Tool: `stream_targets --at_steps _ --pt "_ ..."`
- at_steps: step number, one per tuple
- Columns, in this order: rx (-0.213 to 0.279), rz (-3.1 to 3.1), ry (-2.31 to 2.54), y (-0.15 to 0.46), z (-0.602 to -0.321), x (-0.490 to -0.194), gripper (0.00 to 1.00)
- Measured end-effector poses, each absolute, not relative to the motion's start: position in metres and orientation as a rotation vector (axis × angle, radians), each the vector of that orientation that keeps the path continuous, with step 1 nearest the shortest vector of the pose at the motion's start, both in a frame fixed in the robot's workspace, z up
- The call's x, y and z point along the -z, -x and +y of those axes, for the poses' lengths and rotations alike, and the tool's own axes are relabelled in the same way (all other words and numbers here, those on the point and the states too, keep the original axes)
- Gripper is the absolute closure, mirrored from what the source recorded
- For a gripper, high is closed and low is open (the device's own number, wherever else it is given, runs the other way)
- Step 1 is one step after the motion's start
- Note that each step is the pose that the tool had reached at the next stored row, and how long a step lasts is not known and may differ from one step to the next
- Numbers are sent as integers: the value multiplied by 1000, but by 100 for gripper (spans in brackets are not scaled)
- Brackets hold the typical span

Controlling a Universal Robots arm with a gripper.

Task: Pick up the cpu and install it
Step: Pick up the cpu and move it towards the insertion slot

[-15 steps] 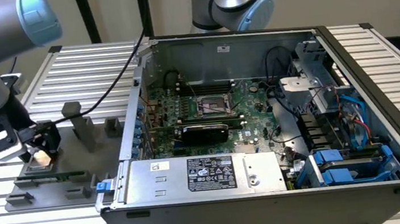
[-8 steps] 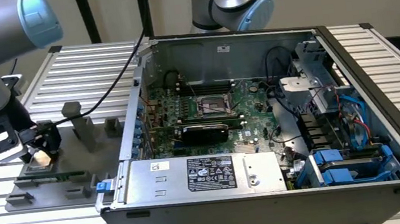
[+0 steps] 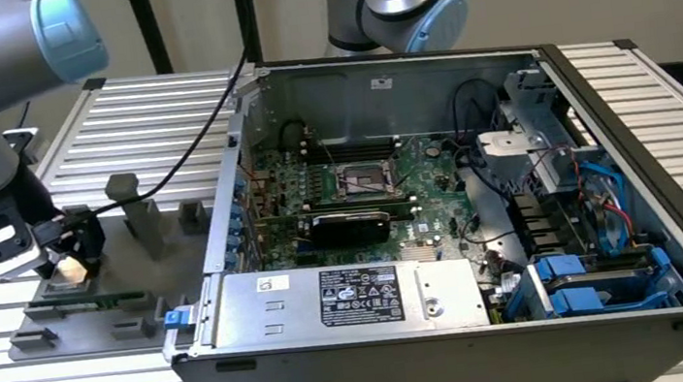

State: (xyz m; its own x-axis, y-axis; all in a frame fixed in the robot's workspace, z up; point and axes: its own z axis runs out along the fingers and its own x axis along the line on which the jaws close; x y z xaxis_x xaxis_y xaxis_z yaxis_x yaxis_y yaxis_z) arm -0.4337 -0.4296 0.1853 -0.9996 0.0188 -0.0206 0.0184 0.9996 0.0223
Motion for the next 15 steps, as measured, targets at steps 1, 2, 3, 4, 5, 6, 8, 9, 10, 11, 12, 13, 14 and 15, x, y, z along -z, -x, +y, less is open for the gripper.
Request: stream_targets --at_steps 1,2,3,4,5,6,8,9,10,11,12,13,14,15 --pt "-35 3121 -29 434 -430 -186 35" --pt "-35 3121 -29 434 -430 -186 35" --pt "-35 3121 -29 434 -430 -186 35" --pt "-35 3121 -29 434 -430 -186 35" --pt "-34 3122 -29 434 -430 -186 35" --pt "-35 3122 -29 434 -430 -187 35" --pt "-35 3122 -29 434 -430 -187 35" --pt "-35 3122 -29 434 -430 -187 35" --pt "-35 3122 -29 434 -430 -187 35" --pt "-35 3122 -29 434 -430 -187 35" --pt "-35 3122 -29 434 -430 -187 35" --pt "-35 3122 -29 434 -430 -187 35" --pt "-35 3122 -29 434 -430 -187 35" --pt "-35 3122 -29 434 -430 -187 35"
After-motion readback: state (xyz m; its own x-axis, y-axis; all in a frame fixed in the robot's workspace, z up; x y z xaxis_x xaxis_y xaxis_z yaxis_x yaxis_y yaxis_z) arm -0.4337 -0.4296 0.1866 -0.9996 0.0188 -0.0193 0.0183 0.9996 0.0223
